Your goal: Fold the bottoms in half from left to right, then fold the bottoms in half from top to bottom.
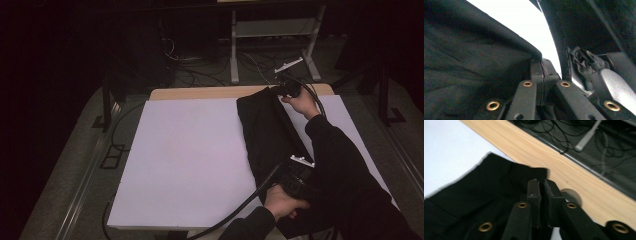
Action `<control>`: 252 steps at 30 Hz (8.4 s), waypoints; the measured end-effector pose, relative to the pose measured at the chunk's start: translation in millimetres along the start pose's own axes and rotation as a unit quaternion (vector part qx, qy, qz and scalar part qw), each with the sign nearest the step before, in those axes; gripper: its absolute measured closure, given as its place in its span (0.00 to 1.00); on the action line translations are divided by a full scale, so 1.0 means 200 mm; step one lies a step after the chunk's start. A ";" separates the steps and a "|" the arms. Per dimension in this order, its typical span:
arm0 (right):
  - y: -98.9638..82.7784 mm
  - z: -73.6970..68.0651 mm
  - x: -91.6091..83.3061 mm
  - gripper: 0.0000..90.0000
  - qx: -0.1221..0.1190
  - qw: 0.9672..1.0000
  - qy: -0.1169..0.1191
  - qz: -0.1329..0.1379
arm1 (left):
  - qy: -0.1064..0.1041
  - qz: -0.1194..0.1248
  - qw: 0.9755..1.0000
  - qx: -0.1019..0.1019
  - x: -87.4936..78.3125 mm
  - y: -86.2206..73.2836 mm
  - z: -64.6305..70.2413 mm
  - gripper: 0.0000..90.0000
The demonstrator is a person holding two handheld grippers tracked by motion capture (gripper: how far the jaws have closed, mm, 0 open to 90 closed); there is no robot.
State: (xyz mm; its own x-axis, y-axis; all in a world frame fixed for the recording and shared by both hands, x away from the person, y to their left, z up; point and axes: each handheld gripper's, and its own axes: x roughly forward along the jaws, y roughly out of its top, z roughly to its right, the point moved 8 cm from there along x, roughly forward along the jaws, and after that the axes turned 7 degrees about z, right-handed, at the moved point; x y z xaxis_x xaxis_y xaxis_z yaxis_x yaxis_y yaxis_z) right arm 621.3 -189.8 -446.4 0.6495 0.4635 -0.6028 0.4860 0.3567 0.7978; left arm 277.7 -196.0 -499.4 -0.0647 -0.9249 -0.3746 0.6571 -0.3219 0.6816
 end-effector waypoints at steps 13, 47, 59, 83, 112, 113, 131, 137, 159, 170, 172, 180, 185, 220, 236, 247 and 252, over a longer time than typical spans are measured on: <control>0.04 -0.05 -0.27 0.17 0.083 0.993 0.063 0.051 | -0.001 0.047 0.997 0.066 -0.16 0.10 0.09 0.32; -0.11 -0.13 -0.38 0.00 0.110 0.989 0.092 0.043 | 0.135 0.095 0.973 0.158 -0.67 0.25 -0.11 0.00; -0.16 -0.14 -0.38 0.00 0.105 0.990 0.087 0.043 | 0.162 0.123 0.966 0.161 -0.79 0.32 -0.18 0.00; -0.27 -0.11 -0.37 0.00 0.118 0.989 0.086 0.035 | 0.203 0.115 0.958 0.169 -0.92 0.41 -0.38 0.00; -0.29 -0.10 -0.38 0.00 0.140 0.983 0.104 0.055 | 0.230 0.098 0.948 0.197 -1.07 0.61 -0.62 0.00; -0.30 -0.10 -0.38 0.00 0.139 0.983 0.104 0.055 | 0.231 0.102 0.947 0.197 -1.07 0.62 -0.63 0.00; -0.31 -0.03 -0.29 0.00 0.140 0.986 0.080 0.031 | 0.264 0.138 0.949 0.102 -1.12 0.63 -0.90 0.00; -0.31 -0.03 -0.25 0.00 0.135 0.987 0.081 0.003 | 0.261 0.137 0.953 0.068 -1.07 0.59 -0.97 0.00; -0.43 -0.01 -0.15 0.15 0.176 0.979 0.086 -0.061 | 0.234 0.129 0.963 -0.027 -0.91 0.49 -1.07 0.00; -0.49 -0.01 -0.14 0.25 0.196 0.974 0.099 -0.051 | 0.237 0.151 0.959 -0.045 -0.90 0.49 -1.09 0.12; -0.49 -0.02 -0.13 0.29 0.196 0.974 0.098 -0.050 | 0.240 0.153 0.958 -0.050 -0.90 0.49 -1.10 0.15; -0.47 -0.05 -0.11 0.43 0.188 0.977 0.079 -0.054 | 0.269 0.176 0.942 -0.093 -0.90 0.50 -1.13 0.40; -0.47 -0.05 -0.09 0.63 0.199 0.976 0.077 -0.051 | 0.281 0.175 0.937 -0.112 -0.90 0.49 -1.15 0.60; -0.50 -0.14 -0.35 0.94 0.219 0.968 0.117 0.030 | 0.255 0.196 0.944 -0.072 -0.85 0.48 -0.94 0.97; -0.58 -0.20 -0.43 0.94 0.212 0.968 0.125 0.041 | 0.242 0.190 0.951 -0.041 -0.88 0.44 -0.85 0.97; -0.59 -0.24 -0.51 0.94 0.208 0.969 0.123 0.054 | 0.234 0.193 0.953 -0.025 -0.87 0.43 -0.79 0.97; -0.62 -0.24 -0.51 0.94 0.209 0.969 0.120 0.057 | 0.232 0.193 0.953 -0.024 -0.86 0.40 -0.78 0.97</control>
State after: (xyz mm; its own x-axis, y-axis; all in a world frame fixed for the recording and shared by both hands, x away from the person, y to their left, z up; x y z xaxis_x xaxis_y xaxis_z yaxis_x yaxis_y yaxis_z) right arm 466.5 -242.1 -483.1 0.5821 0.6743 -0.4544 0.6465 -0.0448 0.7616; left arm 457.7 -31.5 -478.8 0.5206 -0.7799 -0.3475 0.5988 0.0434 0.7997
